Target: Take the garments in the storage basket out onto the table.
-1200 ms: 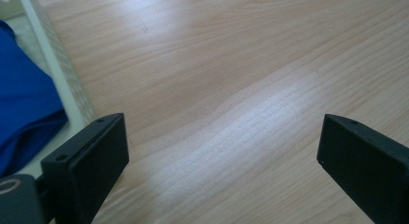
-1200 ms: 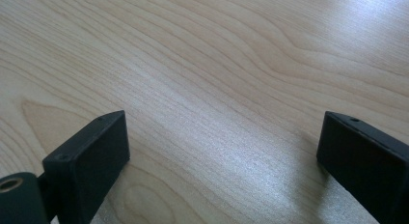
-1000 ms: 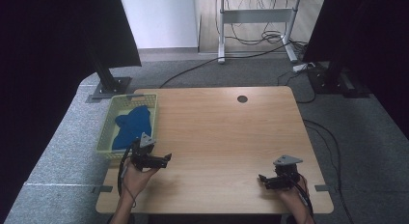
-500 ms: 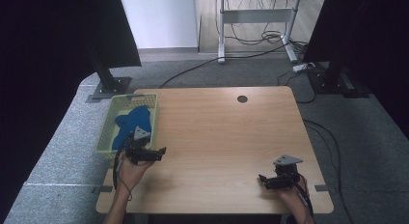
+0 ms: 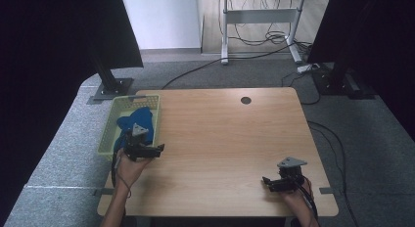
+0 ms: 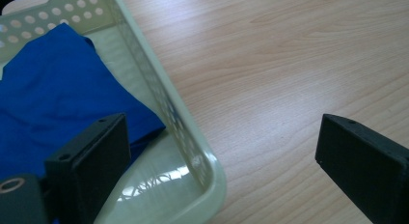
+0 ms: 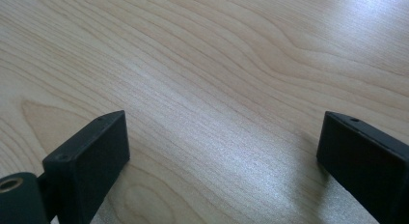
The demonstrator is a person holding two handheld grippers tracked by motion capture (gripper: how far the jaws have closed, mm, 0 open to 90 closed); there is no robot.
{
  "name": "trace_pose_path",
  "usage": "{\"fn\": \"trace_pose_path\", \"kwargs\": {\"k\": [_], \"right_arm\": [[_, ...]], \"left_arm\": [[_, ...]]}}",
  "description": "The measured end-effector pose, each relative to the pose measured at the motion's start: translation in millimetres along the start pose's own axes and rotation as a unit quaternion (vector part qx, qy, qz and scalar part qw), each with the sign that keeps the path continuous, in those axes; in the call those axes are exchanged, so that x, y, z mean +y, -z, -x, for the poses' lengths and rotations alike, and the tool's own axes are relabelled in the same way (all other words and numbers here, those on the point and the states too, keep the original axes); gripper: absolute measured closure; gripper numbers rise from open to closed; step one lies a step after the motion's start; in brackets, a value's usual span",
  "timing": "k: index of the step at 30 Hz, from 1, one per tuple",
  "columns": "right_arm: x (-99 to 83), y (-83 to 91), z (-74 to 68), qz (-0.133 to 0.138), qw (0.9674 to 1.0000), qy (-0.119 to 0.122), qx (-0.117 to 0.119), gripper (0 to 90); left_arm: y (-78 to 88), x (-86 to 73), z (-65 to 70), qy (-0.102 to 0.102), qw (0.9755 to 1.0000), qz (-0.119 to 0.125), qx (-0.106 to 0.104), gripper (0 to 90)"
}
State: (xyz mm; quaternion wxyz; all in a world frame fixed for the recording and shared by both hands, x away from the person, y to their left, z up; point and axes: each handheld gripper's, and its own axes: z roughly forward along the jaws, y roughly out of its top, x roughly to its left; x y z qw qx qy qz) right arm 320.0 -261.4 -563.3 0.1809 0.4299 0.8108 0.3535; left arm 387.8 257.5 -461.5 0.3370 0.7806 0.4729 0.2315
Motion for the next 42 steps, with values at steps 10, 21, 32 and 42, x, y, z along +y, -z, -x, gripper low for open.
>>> {"fn": "trace_pose_path", "kwargs": {"k": [10,21,32,42], "right_arm": [[0.0,0.0,0.0,0.000,1.0000,0.000,0.000,4.1],[0.0,0.0,0.0,0.000,1.0000,0.000,0.000,4.1],[0.0,0.0,0.0,0.000,1.0000,0.000,0.000,4.1],[0.0,0.0,0.1,0.000,1.0000,0.001,0.000,4.1]], "left_arm": [[-4.3,5.0,-18.9,0.010,0.9998,0.002,0.016,5.6],[-10.4,6.0,-37.6,0.023,0.9992,0.000,0.032,5.7],[-14.7,12.4,-47.1,0.022,0.9989,0.001,0.041,5.7],[-20.5,18.8,-62.5,0.035,0.9980,0.002,0.052,5.7]]}}
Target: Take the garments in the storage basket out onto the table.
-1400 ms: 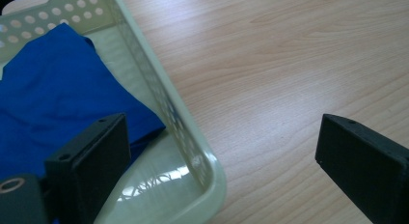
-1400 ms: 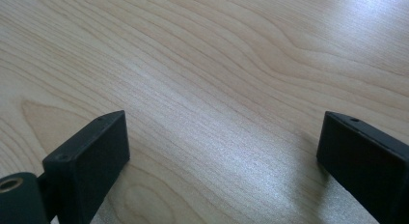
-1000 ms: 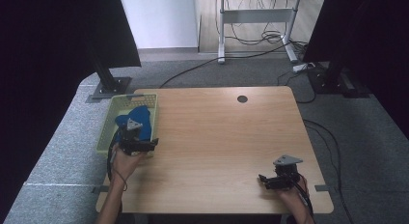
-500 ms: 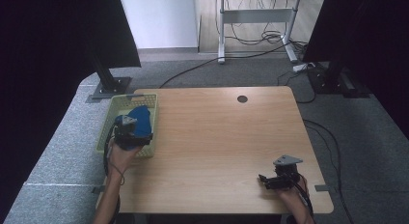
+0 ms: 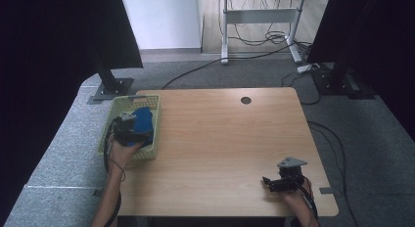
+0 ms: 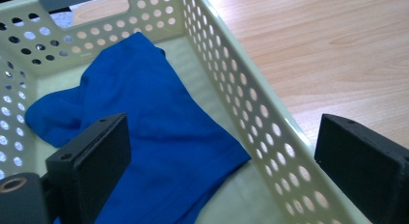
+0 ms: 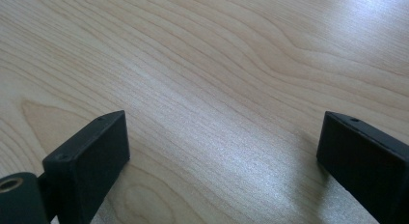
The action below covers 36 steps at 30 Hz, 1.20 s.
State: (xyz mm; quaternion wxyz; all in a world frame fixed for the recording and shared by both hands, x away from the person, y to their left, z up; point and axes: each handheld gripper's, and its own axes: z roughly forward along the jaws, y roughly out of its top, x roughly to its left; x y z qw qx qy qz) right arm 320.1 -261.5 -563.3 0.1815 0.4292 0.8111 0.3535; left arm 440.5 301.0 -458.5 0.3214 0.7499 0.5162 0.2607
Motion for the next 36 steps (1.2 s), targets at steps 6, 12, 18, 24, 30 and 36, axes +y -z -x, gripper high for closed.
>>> {"fn": "trace_pose_path", "kwargs": {"k": [6,12,18,24,30,36], "right_arm": [[0.0,0.1,-0.1,0.000,1.0000,-0.001,0.000,4.2],[0.0,0.0,-0.1,0.000,1.0000,0.000,0.000,4.1],[0.0,0.0,-0.1,0.000,1.0000,-0.001,0.000,4.1],[0.0,0.1,-0.1,-0.001,1.0000,-0.001,0.000,4.1],[0.0,0.0,-0.1,0.000,1.0000,-0.001,0.000,4.1],[0.0,0.0,-0.1,0.000,1.0000,-0.001,0.000,4.1]], "left_arm": [[-4.5,4.8,-5.3,0.005,1.0000,-0.002,0.002,5.8],[-7.4,7.6,-6.9,0.004,1.0000,-0.003,0.006,5.8],[-16.6,13.4,-15.0,0.008,0.9999,-0.008,0.012,5.8],[-25.1,17.0,-26.9,0.022,0.9995,-0.013,0.019,5.8],[-35.6,17.0,-34.4,0.027,0.9989,-0.024,0.029,5.8],[-44.3,17.5,-40.2,0.024,0.9981,-0.041,0.038,5.9]]}}
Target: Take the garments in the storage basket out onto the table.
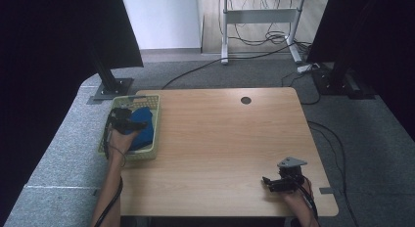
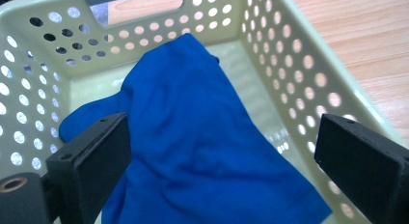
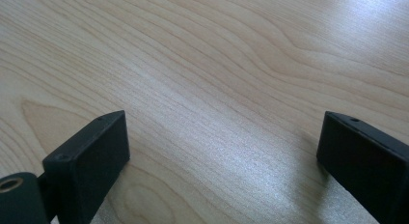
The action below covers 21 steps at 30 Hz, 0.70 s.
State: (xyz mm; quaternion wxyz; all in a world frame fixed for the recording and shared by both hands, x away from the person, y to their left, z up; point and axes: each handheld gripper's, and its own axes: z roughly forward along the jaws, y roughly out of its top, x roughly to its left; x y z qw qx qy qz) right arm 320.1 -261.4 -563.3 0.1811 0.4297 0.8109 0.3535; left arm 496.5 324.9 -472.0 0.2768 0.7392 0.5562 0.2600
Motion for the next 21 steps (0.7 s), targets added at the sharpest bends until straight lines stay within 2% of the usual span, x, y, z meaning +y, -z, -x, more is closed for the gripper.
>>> {"fn": "trace_pose_path", "kwargs": {"k": [16,17,21], "right_arm": [[0.3,-0.2,0.1,0.000,1.0000,0.000,0.000,4.1],[0.3,-0.2,0.1,0.000,1.0000,0.000,0.000,4.1],[0.4,-0.3,0.1,0.000,1.0000,0.000,0.000,4.1]], "left_arm": [[-16.8,0.8,-11.5,0.003,0.9994,-0.030,0.016,7.4],[-22.0,0.2,-12.2,0.002,0.9990,-0.042,0.018,7.4],[-27.3,-1.0,-12.9,0.005,0.9984,-0.052,0.022,7.4]]}}
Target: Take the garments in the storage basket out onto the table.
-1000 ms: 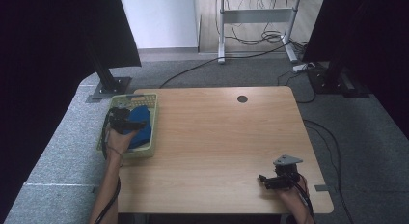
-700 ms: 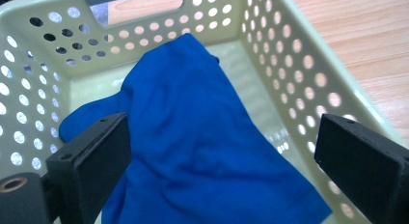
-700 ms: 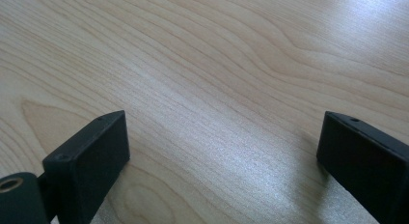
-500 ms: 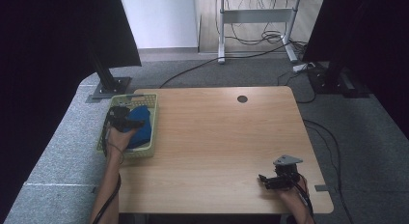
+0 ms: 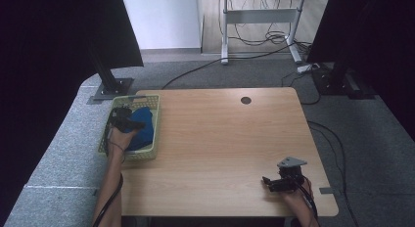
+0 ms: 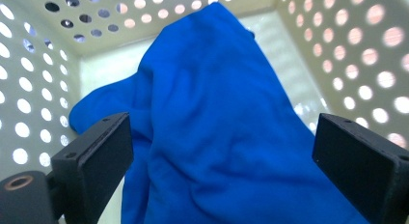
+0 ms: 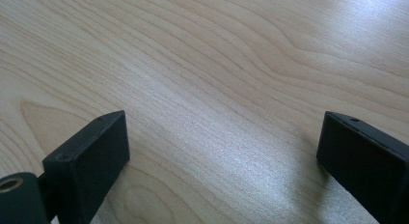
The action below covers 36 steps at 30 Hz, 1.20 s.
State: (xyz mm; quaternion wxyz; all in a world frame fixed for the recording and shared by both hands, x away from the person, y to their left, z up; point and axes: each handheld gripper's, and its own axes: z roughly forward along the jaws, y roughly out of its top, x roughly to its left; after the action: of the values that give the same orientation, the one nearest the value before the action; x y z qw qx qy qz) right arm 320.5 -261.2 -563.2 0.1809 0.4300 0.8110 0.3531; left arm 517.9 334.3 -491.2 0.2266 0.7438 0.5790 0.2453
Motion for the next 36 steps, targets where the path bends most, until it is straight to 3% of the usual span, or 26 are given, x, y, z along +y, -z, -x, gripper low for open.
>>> {"fn": "trace_pose_path", "kwargs": {"k": [6,9,10,18,20,24,26,27,28,34,36], "right_arm": [[0.0,0.0,0.0,0.000,1.0000,0.000,0.000,4.1],[0.0,0.0,0.0,0.000,1.0000,0.000,0.000,4.1],[0.0,0.0,0.0,0.000,1.0000,0.000,0.000,4.1],[0.0,0.0,0.0,0.000,1.0000,0.000,0.000,4.1],[0.0,0.0,0.0,0.000,1.0000,0.000,0.000,4.1],[0.0,0.0,0.0,0.000,1.0000,0.000,0.000,4.1],[0.0,0.0,0.0,0.000,1.0000,0.000,0.000,4.1],[0.0,0.0,0.0,0.000,1.0000,0.000,0.000,4.1],[0.0,0.0,0.0,0.000,1.0000,0.000,0.000,4.1],[0.0,0.0,0.0,0.000,1.0000,0.000,0.000,4.1],[0.0,0.0,0.0,0.000,1.0000,0.000,0.000,4.1]], "left_arm": [[-11.3,-1.2,-1.0,-0.003,0.9993,-0.036,0.008,7.4],[-11.3,-1.2,-1.0,-0.003,0.9993,-0.036,0.008,7.3],[-16.2,-0.7,-0.7,-0.006,0.9983,-0.056,0.013,7.3],[-29.0,-3.3,1.5,-0.009,0.9950,-0.098,0.022,7.7],[-29.0,-3.3,1.5,-0.009,0.9950,-0.098,0.022,7.7],[-33.4,-3.1,1.1,-0.001,0.9943,-0.107,0.002,8.8],[-33.4,-3.1,1.1,-0.001,0.9943,-0.107,0.002,9.2],[-34.1,-3.2,-0.4,0.016,0.9938,-0.108,-0.020,9.2],[-34.5,-3.5,-1.5,0.022,0.9934,-0.108,-0.028,15.1],[-33.2,-2.0,-0.7,0.019,0.9929,-0.111,-0.037,19.0],[-33.2,-2.0,-0.7,0.019,0.9929,-0.111,-0.037,24.3]]}}
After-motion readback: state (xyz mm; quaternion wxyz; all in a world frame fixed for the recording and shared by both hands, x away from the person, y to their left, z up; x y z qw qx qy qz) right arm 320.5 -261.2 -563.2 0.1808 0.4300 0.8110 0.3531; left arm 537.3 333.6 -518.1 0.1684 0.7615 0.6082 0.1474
